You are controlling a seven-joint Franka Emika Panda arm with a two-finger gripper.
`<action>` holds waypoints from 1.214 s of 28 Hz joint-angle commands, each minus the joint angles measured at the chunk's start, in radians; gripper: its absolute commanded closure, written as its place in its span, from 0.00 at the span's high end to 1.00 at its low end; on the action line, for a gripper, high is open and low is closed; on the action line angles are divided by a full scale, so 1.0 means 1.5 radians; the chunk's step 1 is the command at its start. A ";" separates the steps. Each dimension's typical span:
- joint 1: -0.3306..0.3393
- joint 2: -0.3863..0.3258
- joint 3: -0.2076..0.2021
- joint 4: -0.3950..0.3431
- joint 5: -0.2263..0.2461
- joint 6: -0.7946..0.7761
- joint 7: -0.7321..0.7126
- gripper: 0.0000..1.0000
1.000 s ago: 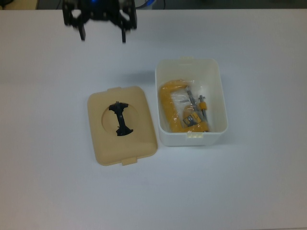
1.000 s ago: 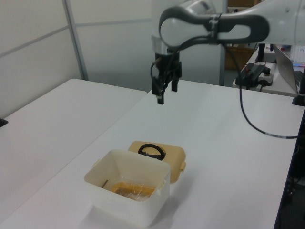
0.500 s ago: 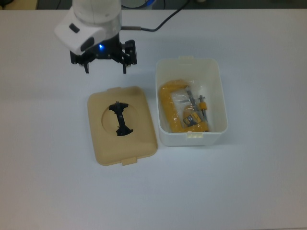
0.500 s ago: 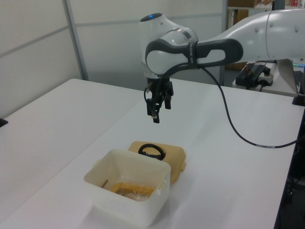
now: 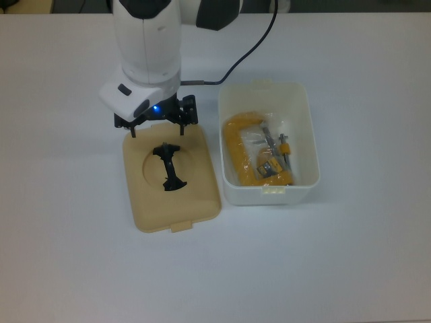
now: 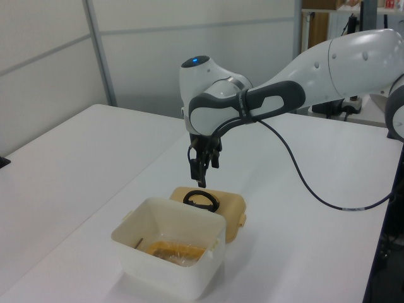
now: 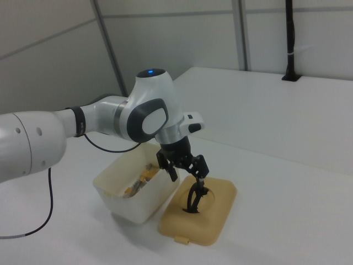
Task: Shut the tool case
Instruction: 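Lower the gripper onto the black handle of the beige lid, then close the gripper on the black handle and lift the lid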
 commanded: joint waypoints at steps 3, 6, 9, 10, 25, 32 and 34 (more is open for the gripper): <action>0.010 0.005 -0.007 -0.023 -0.016 0.022 -0.039 1.00; 0.010 0.016 -0.007 -0.020 -0.018 0.029 -0.056 0.97; 0.015 0.035 -0.007 -0.020 -0.019 0.052 -0.055 0.95; 0.020 0.037 -0.007 -0.020 -0.020 0.054 -0.055 0.94; 0.021 0.048 -0.007 -0.014 -0.022 0.094 -0.057 0.55; 0.020 0.048 -0.007 -0.015 -0.022 0.094 -0.058 0.18; 0.020 0.048 -0.007 -0.015 -0.022 0.094 -0.059 0.07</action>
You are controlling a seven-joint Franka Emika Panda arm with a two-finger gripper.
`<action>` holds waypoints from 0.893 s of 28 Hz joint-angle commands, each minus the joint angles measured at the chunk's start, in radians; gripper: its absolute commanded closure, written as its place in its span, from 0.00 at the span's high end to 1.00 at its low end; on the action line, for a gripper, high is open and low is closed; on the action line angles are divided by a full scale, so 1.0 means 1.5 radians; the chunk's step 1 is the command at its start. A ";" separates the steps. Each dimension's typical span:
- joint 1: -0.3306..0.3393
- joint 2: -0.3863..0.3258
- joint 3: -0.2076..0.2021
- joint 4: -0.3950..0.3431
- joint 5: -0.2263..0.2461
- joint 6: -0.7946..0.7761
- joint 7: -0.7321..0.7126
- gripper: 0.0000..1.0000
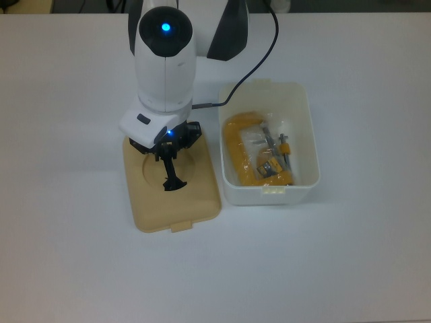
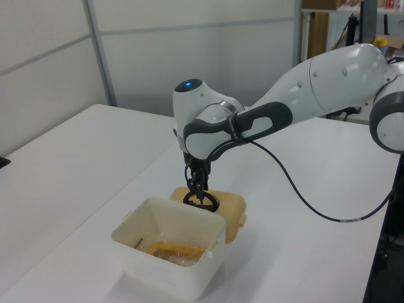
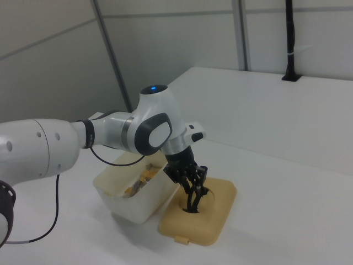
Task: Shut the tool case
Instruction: 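Close the gripper on the black handle and lift the lid, then carry the beige lid over the white box and lower it on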
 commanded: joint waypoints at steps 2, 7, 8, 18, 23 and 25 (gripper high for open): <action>0.004 -0.007 -0.006 -0.010 -0.007 0.014 -0.021 0.00; 0.004 -0.007 -0.006 -0.011 -0.007 0.014 -0.031 0.00; 0.004 -0.007 -0.006 -0.011 -0.007 0.014 -0.031 0.00; -0.018 -0.015 -0.010 0.022 0.005 -0.015 -0.071 0.00; -0.031 -0.035 -0.010 0.049 0.026 -0.075 -0.088 0.00; -0.031 -0.045 -0.012 0.049 0.028 -0.084 -0.088 0.00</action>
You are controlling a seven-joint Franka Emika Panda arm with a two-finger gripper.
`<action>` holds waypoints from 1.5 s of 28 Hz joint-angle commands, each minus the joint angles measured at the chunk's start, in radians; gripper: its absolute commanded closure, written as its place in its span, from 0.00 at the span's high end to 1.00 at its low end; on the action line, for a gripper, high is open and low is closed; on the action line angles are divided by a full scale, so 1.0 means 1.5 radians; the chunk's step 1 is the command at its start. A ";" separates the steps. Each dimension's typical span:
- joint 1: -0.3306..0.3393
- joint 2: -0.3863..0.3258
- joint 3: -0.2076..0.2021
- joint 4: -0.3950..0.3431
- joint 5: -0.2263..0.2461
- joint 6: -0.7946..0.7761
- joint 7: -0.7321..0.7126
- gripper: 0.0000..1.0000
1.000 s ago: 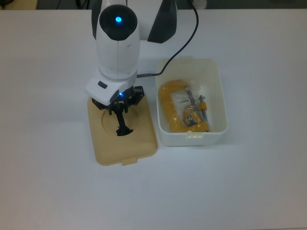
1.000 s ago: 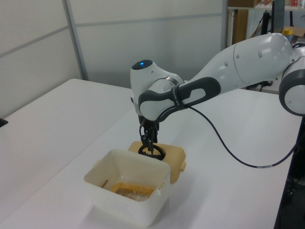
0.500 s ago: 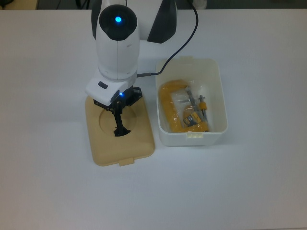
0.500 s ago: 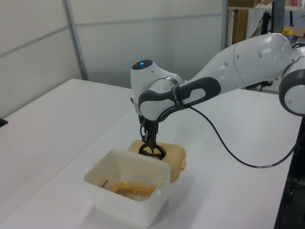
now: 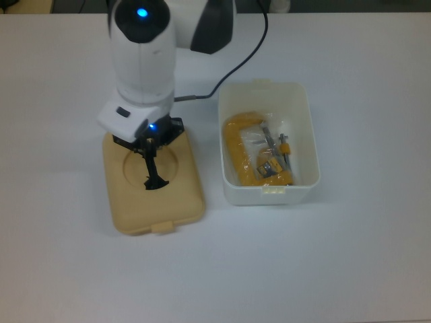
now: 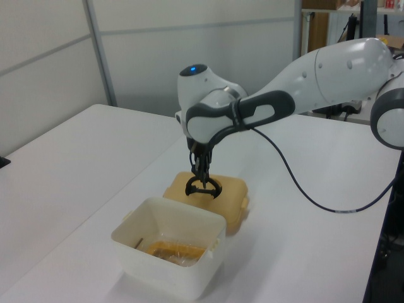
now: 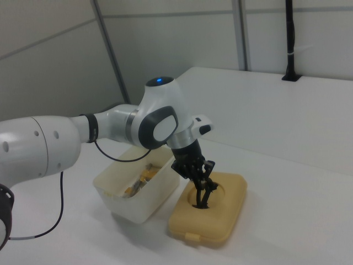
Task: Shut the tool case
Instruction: 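Carry the beige lid over the white box and lower it on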
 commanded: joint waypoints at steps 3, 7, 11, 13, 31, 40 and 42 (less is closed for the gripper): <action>-0.004 -0.063 -0.009 0.010 0.021 -0.072 -0.024 0.00; -0.010 -0.108 -0.009 0.011 0.025 -0.132 -0.013 0.00; -0.010 -0.147 -0.008 0.011 0.034 -0.181 0.022 0.00; -0.010 -0.156 -0.005 0.011 0.038 -0.189 0.039 0.00; 0.065 -0.149 0.113 0.011 0.034 -0.186 0.330 0.00; 0.096 -0.133 0.149 0.012 0.005 -0.139 0.401 0.00; 0.111 -0.120 0.149 0.018 -0.011 -0.121 0.422 0.00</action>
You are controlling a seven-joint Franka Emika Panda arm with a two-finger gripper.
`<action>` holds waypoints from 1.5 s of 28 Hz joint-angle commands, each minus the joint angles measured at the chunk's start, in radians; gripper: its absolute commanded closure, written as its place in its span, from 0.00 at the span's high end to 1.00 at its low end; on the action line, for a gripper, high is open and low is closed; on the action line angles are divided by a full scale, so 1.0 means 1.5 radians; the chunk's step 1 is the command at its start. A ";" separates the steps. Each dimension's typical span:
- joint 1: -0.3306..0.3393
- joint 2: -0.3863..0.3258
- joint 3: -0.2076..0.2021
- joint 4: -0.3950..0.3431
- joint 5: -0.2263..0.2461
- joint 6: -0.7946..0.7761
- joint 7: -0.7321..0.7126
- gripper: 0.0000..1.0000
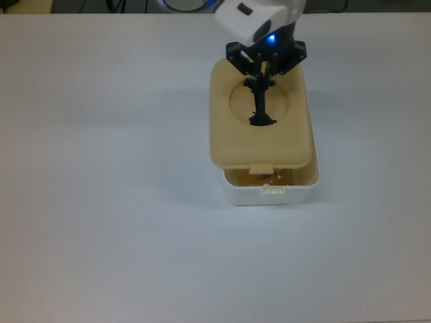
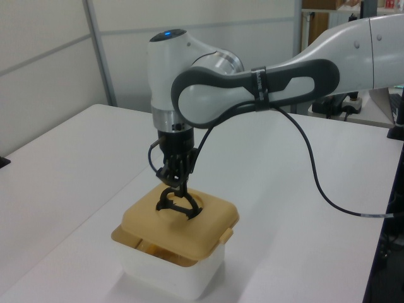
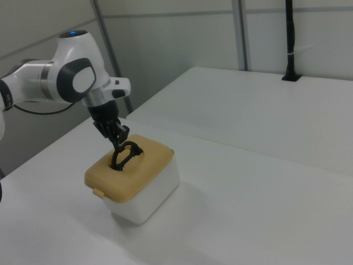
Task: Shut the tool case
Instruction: 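Carry the beige lid over the white box and lower it on, then press the lid down onto the box rim and open the gripper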
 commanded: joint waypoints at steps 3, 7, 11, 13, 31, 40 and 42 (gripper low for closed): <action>0.033 0.036 0.002 0.019 -0.039 0.045 0.059 0.00; 0.038 0.047 0.002 0.031 -0.046 0.044 0.060 0.00; 0.037 0.046 0.000 0.032 -0.047 0.044 0.060 0.00; 0.037 0.046 -0.003 0.032 -0.048 0.044 0.060 0.00; 0.030 0.044 -0.009 0.040 -0.057 0.043 0.042 0.00; 0.031 0.044 -0.007 0.036 -0.066 0.037 0.023 0.00; 0.031 0.044 -0.007 0.034 -0.066 0.036 0.023 0.00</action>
